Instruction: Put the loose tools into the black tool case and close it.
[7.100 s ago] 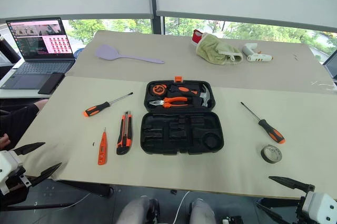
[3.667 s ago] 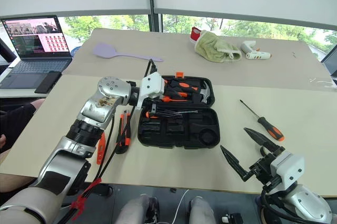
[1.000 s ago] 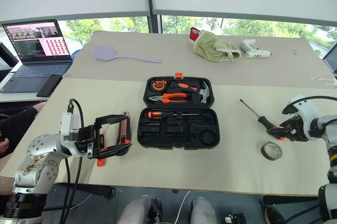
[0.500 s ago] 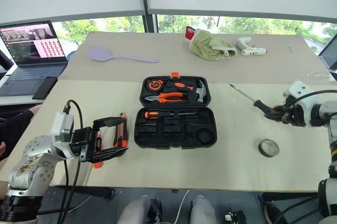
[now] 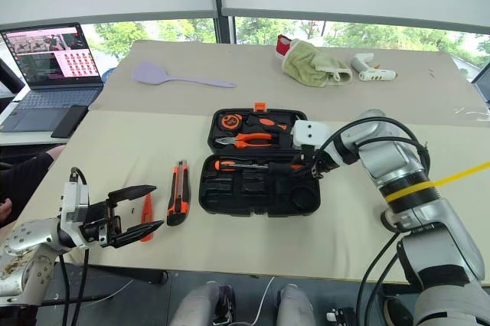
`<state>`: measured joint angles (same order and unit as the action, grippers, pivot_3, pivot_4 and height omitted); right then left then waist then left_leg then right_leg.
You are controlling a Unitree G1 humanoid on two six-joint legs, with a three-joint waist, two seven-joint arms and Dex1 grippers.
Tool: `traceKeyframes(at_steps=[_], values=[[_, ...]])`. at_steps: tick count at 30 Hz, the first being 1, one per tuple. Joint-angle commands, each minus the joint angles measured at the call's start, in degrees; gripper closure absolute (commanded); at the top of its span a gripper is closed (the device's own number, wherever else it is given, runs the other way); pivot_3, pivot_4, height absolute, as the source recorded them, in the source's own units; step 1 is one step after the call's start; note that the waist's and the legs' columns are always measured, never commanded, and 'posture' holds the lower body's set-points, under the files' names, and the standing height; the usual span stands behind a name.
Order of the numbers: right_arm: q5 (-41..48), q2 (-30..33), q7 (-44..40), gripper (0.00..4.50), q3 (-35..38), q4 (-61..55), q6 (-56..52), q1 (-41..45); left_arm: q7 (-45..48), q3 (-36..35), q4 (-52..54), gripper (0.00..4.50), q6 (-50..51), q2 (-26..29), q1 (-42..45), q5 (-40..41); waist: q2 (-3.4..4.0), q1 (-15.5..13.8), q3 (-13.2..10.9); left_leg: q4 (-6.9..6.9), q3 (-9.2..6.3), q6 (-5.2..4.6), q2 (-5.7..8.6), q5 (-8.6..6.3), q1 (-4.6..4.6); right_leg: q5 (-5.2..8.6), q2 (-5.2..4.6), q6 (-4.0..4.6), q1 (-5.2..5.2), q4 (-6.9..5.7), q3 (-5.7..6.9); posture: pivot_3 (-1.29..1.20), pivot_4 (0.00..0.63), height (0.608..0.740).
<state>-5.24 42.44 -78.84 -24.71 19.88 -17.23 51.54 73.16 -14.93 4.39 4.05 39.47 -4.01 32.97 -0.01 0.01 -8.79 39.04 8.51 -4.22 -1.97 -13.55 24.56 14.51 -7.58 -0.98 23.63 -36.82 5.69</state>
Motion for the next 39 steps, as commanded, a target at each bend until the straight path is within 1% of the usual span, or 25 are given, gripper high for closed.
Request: traceKeyframes(at_steps=[1,8,13,18,20,21,23,24,27,30,32,33,39], values=[[-2.67,-0.21,0.04,3.50,-0.68,1.32,1.84,2.23,-3.58,0.26,3.66,0.00,2.29,0.79,1.93,-0.41,-0.01,0.08,-0.01,0.00,0.00,0.00,0.00,0.00,0.00,0.00,0.01,0.00,0.01,-0.01,-0.01,0.00,0.150,0.740],[-3.93,-0.69,-2.79,3.50,-1.73,1.08,2.41,2.44,-9.73,3.95,8.01,0.00,8.79,0.88,8.37,-1.72,-0.02,0.55,-0.01,0.00,0.01,0.00,0.00,0.03,-0.02,0.00,0.12,-0.01,-0.01,-0.15,-0.01,0.00,0.150,0.740],[-4.36,-2.38,-2.92,3.50,-1.90,0.68,2.51,2.58,-10.48,5.42,7.69,0.00,9.93,0.85,10.62,-2.12,-0.03,0.78,-0.01,0.00,0.04,-0.01,-0.01,0.04,-0.04,0.01,0.17,-0.01,-0.01,-0.17,-0.01,0.00,0.150,0.740],[-5.60,-4.26,-0.60,3.50,-1.31,1.80,1.39,3.03,-10.85,5.92,7.40,0.00,10.19,0.58,11.01,-2.73,-0.03,0.96,-0.02,-0.02,0.09,0.00,-0.02,0.05,-0.11,0.01,0.19,-0.01,-0.01,-0.19,-0.04,0.00,0.150,0.740],[-5.36,-4.30,-1.14,2.48,-1.06,1.66,1.08,3.10,-11.07,6.15,7.41,0.00,10.23,0.52,10.98,-2.79,-0.03,0.97,-0.02,-0.02,0.10,0.01,-0.03,0.06,-0.16,0.01,0.20,-0.01,-0.03,-0.20,-0.05,0.00,0.150,0.740],[-4.92,-4.13,-1.31,2.29,-0.66,1.46,2.05,2.91,-11.23,6.33,7.65,0.00,10.20,0.43,10.74,-2.84,-0.03,0.95,-0.02,-0.02,0.10,0.01,-0.03,0.06,-0.17,0.01,0.20,-0.01,-0.05,-0.20,-0.05,0.00,0.150,0.740],[-4.05,-2.73,-2.52,1.61,0.45,1.78,6.15,3.87,-11.52,6.59,7.92,0.00,10.37,0.32,10.48,-2.83,-0.04,0.94,-0.02,-0.02,0.11,0.01,-0.02,0.06,-0.17,0.01,0.19,-0.01,-0.05,-0.20,-0.06,0.00,0.150,0.740],[-2.98,-2.06,-3.87,1.27,1.31,1.76,6.50,4.46,-11.69,6.66,8.06,0.00,10.37,0.26,10.34,-2.82,-0.04,0.94,-0.02,-0.02,0.11,0.01,-0.02,0.06,-0.17,0.01,0.19,-0.01,-0.05,-0.20,-0.06,0.00,0.150,0.740],[0.72,-1.05,-6.83,1.27,4.20,2.10,6.01,5.77,-12.37,6.55,8.09,0.00,10.43,0.10,10.38,-2.77,-0.05,0.94,-0.03,-0.02,0.12,0.01,-0.02,0.06,-0.17,0.01,0.19,-0.01,-0.05,-0.19,-0.08,0.00,0.150,0.740],[4.76,-3.02,-6.97,1.27,7.13,2.74,4.39,5.37,-12.87,6.30,7.57,0.00,9.89,-0.08,10.64,-3.11,-0.08,0.91,-0.04,-0.02,0.12,0.01,-0.03,0.05,-0.19,0.01,0.19,-0.01,-0.06,-0.19,-0.08,0.00,0.150,0.740],[5.48,-4.70,-5.67,1.78,7.54,3.47,4.51,4.15,-13.26,6.24,7.35,0.00,9.65,-0.27,10.63,-3.35,-0.08,0.95,-0.04,-0.02,0.12,0.01,-0.03,0.06,-0.20,0.01,0.19,-0.01,-0.09,-0.19,-0.07,0.00,0.150,0.740],[5.52,-5.66,-4.64,1.91,7.45,3.89,5.16,3.23,-13.45,6.23,7.35,0.00,9.63,-0.43,10.49,-3.47,-0.08,1.01,-0.04,-0.02,0.12,0.01,-0.03,0.06,-0.22,0.01,0.19,0.00,-0.09,-0.20,-0.08,0.00,0.150,0.740],[4.65,-9.31,0.10,4.02,7.61,7.38,8.38,0.95,-13.68,6.56,7.73,0.00,9.94,-0.59,9.41,-3.90,-0.09,0.97,-0.04,-0.04,0.14,0.01,-0.02,0.06,-0.26,0.01,0.18,0.00,-0.14,-0.20,-0.09,0.00,0.150,0.740]])
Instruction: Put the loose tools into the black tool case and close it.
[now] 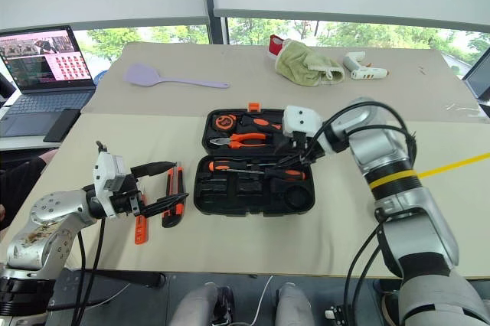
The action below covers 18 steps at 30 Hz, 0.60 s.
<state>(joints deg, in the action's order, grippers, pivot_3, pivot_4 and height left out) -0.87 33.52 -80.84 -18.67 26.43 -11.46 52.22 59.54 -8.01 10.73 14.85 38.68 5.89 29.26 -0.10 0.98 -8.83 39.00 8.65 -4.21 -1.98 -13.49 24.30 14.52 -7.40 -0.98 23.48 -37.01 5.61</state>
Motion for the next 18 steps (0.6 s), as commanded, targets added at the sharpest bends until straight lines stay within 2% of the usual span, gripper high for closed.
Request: traceKeyframes(at_steps=[1,2,14,18], values=[[-0.04,-0.80,2.41,4.36,1.17,1.52,2.99,-0.27,0.01,-0.32,1.33,0.00,-0.72,0.35,-0.53,-0.25,0.00,-0.03,0.00,0.00,0.00,0.00,0.00,0.00,0.00,0.00,0.00,0.00,0.00,0.00,0.00,0.00,0.150,0.740],[-0.42,-1.19,2.96,4.47,0.73,2.16,3.83,-1.00,0.02,-0.31,1.29,0.00,-0.62,0.51,-0.60,-0.33,0.00,-0.10,0.00,0.00,0.00,0.00,0.00,0.00,0.00,0.00,0.00,0.00,0.00,0.00,0.01,0.00,0.150,0.740],[-3.08,-3.03,4.57,4.47,-3.19,2.79,5.60,-5.06,-0.36,0.32,1.08,0.00,0.91,1.54,-0.99,-1.48,-0.14,-0.07,0.09,-0.03,-0.01,0.01,-0.02,-0.01,-0.25,0.00,0.01,0.00,-0.24,0.03,0.01,0.00,0.150,0.740],[-1.35,-4.09,6.73,4.47,-0.70,1.01,5.73,-4.83,-1.30,-0.43,0.82,0.00,0.40,1.06,-1.30,-1.72,-0.20,0.25,0.12,-0.07,-0.01,0.02,-0.06,-0.01,-0.35,0.01,0.02,0.01,-0.30,0.01,0.00,0.00,0.150,0.740]])
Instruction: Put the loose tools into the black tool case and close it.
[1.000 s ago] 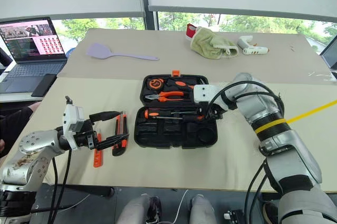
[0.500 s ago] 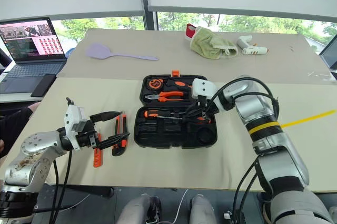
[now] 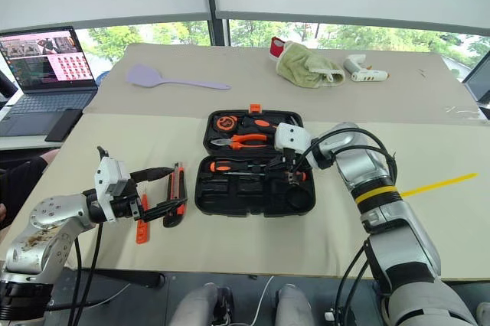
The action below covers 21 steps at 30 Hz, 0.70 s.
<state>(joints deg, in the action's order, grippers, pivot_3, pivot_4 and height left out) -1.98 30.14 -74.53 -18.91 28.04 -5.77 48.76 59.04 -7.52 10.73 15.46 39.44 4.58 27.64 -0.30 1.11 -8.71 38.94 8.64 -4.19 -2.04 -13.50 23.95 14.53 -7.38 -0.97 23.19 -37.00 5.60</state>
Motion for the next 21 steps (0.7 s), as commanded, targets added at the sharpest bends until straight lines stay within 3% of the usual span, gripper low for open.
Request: traceKeyframes(at_steps=[1,6,9,14,17,19,21], values=[[0.30,-0.18,0.97,4.47,0.76,-1.18,0.24,-1.16,-0.93,-1.89,0.56,0.00,-0.52,0.23,-0.42,0.27,0.00,0.14,0.00,-0.01,0.00,0.01,0.00,0.01,-0.01,0.00,0.00,0.01,0.00,0.00,0.00,0.00,0.150,0.740],[7.74,3.94,-0.26,4.47,9.20,-6.70,-0.14,-3.08,0.69,-9.87,-0.76,0.00,-3.64,0.42,-5.27,3.63,-0.03,0.04,-0.05,-0.03,0.00,0.03,0.00,0.02,0.03,0.01,-0.04,0.02,0.06,0.00,-0.01,0.00,0.150,0.740],[14.00,7.92,-3.40,3.70,15.17,-11.59,1.76,-8.53,2.48,-17.62,-2.11,0.00,-5.86,0.27,-10.72,6.41,-0.06,-0.22,-0.08,-0.03,0.00,0.02,0.01,0.01,0.07,0.01,-0.08,0.02,0.07,0.08,0.00,0.00,0.150,0.740],[25.17,11.14,-6.83,1.96,25.93,-19.76,3.36,-22.76,3.87,-28.07,-3.08,0.00,-5.35,0.95,-21.05,8.66,-0.14,-0.37,-0.10,-0.06,-0.08,0.17,-0.02,-0.11,0.07,0.01,-0.15,0.02,0.00,0.20,0.04,0.00,0.150,0.740],[28.12,11.11,-5.93,1.04,31.31,-22.92,6.30,-31.42,3.20,-32.54,-4.11,0.00,-5.62,0.88,-26.19,7.87,-0.18,-0.39,-0.11,-0.09,-0.12,0.13,-0.06,-0.14,0.06,0.01,-0.18,0.02,-0.03,0.26,0.03,0.00,0.150,0.740],[28.73,11.50,-6.46,0.18,33.61,-23.98,8.88,-37.16,2.43,-35.07,-4.87,0.00,-4.93,0.77,-29.64,7.55,-0.19,-0.40,-0.12,-0.08,-0.12,0.09,-0.06,-0.19,0.06,0.01,-0.24,0.01,-0.03,0.25,0.01,0.00,0.150,0.740],[29.54,11.05,-7.43,0.02,35.77,-24.28,12.16,-41.72,0.57,-36.92,-6.07,0.00,-3.60,0.72,-33.06,6.18,-0.19,-0.44,-0.12,-0.07,-0.12,0.26,-0.07,-0.37,0.05,0.00,-0.27,0.02,-0.03,0.24,0.02,0.00,0.150,0.740]])
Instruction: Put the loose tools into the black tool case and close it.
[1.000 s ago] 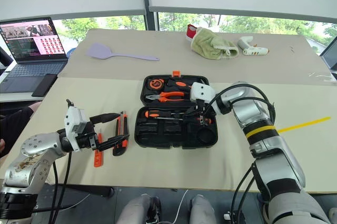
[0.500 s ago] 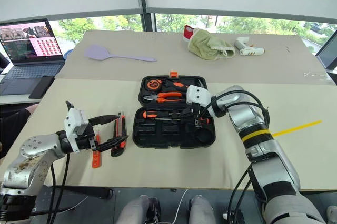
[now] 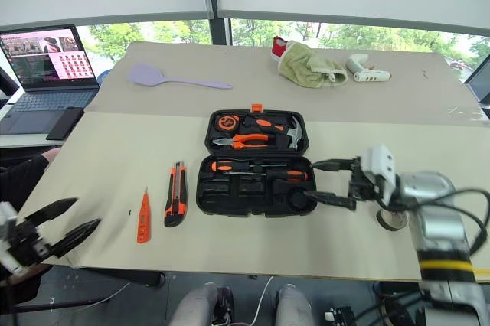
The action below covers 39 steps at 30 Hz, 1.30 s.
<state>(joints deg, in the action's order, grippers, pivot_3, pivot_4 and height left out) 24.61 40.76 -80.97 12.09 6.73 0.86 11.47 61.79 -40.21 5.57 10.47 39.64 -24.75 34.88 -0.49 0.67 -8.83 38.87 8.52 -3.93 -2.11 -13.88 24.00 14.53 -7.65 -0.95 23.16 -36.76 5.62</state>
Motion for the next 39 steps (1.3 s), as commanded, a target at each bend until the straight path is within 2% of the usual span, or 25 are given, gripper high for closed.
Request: traceKeyframes(at_steps=[1,3,5,9,14,18,24,29,34,36,37,39], values=[[3.18,0.33,-1.55,0.02,5.43,-2.73,7.05,-6.15,-3.26,-4.86,-1.41,0.00,2.04,0.45,-5.00,-1.72,-0.01,0.01,0.00,0.00,-0.01,-0.05,-0.01,-0.05,-0.02,0.00,0.00,0.00,-0.01,0.01,0.00,0.00,0.150,0.740],[2.73,0.37,-2.09,0.02,6.07,-1.90,10.32,-8.63,-5.00,-5.77,-1.17,0.00,4.28,0.43,-6.98,-1.83,-0.02,0.06,-0.01,-0.01,-0.01,-0.32,-0.04,-0.24,-0.16,0.01,0.00,0.00,0.01,0.04,-0.02,0.00,0.150,0.740],[4.26,0.92,-1.63,0.02,6.23,-2.66,7.65,-9.91,-5.74,-5.74,1.56,0.00,7.49,0.83,-7.92,-0.27,-0.04,0.07,-0.02,-0.01,-0.01,-0.34,-0.14,-0.28,-0.27,0.03,-0.07,0.03,0.05,0.11,-0.04,0.00,0.150,0.740],[8.28,0.02,-0.61,0.02,5.40,-7.83,4.69,-9.34,-10.24,-4.21,11.52,0.00,21.91,4.35,-7.06,6.23,-0.12,0.01,-0.07,-0.01,-0.05,-0.29,-0.24,-0.29,-0.27,0.01,-0.21,0.15,0.08,0.13,-0.07,0.00,0.150,0.740],[10.27,-1.46,0.56,0.02,2.32,-13.62,3.71,-6.52,-26.76,-0.26,22.34,0.00,40.74,5.74,1.21,14.17,-0.12,-0.19,-0.08,-0.02,-0.17,-0.19,-0.26,-0.24,-0.26,-0.01,-0.27,0.21,0.02,0.14,-0.20,0.00,0.150,0.740],[10.80,-1.92,0.72,0.02,0.28,-15.10,2.74,-4.99,-39.87,3.70,28.32,0.00,51.96,3.15,7.94,19.21,-0.18,-0.20,-0.10,-0.02,-0.16,0.27,-0.25,0.05,-0.23,-0.03,-0.22,0.22,-0.12,0.03,-0.21,0.00,0.150,0.740],[11.21,-2.02,-0.72,0.02,-0.33,-13.49,3.21,-4.02,-57.31,11.06,34.32,0.00,60.70,-4.61,14.52,17.30,-0.24,-0.30,-0.13,-0.02,-0.14,0.36,-0.25,0.14,-0.24,-0.06,0.21,0.23,-0.18,-0.07,-0.18,0.00,0.150,0.740],[11.50,-1.85,-1.33,0.02,-0.34,-13.48,3.04,-4.31,-64.35,16.10,36.00,0.00,63.99,-11.82,17.43,16.21,-0.22,-1.17,-0.13,-0.02,-0.12,0.37,-0.19,0.14,-0.41,-0.07,0.24,0.23,-0.37,-0.05,-0.17,0.00,0.150,0.740],[11.67,-1.38,-1.25,0.02,-0.25,-13.67,2.25,-4.23,-66.88,21.04,36.11,0.00,66.70,-14.27,17.24,13.57,-0.09,-1.78,-0.05,-0.04,-0.14,0.26,-0.16,0.04,-0.77,-0.06,0.15,0.20,-0.81,0.12,-0.18,0.00,0.150,0.740],[11.73,-1.22,-1.05,0.00,-0.22,-13.95,1.82,-4.20,-67.20,21.91,35.94,0.53,67.27,-13.87,16.83,12.25,0.05,-1.83,0.03,-0.05,-0.13,0.25,-0.16,0.03,-0.77,-0.06,0.12,0.21,-0.81,0.13,-0.20,0.00,0.150,0.740],[11.77,-1.14,-0.90,0.00,-0.22,-14.19,1.59,-4.19,-67.09,22.02,35.90,0.66,67.26,-13.83,16.57,11.76,0.10,-1.82,0.06,-0.06,-0.14,0.25,-0.16,0.03,-0.78,-0.06,0.11,0.21,-0.81,0.14,-0.21,0.00,0.150,0.740],[11.79,-1.04,-0.56,0.00,-0.27,-14.58,1.20,-4.12,-66.71,21.81,35.69,1.47,67.07,-13.60,16.12,10.79,0.18,-1.73,0.11,-0.06,-0.13,0.23,-0.16,0.02,-0.78,-0.06,0.10,0.21,-0.81,0.16,-0.22,0.00,0.150,0.740]])
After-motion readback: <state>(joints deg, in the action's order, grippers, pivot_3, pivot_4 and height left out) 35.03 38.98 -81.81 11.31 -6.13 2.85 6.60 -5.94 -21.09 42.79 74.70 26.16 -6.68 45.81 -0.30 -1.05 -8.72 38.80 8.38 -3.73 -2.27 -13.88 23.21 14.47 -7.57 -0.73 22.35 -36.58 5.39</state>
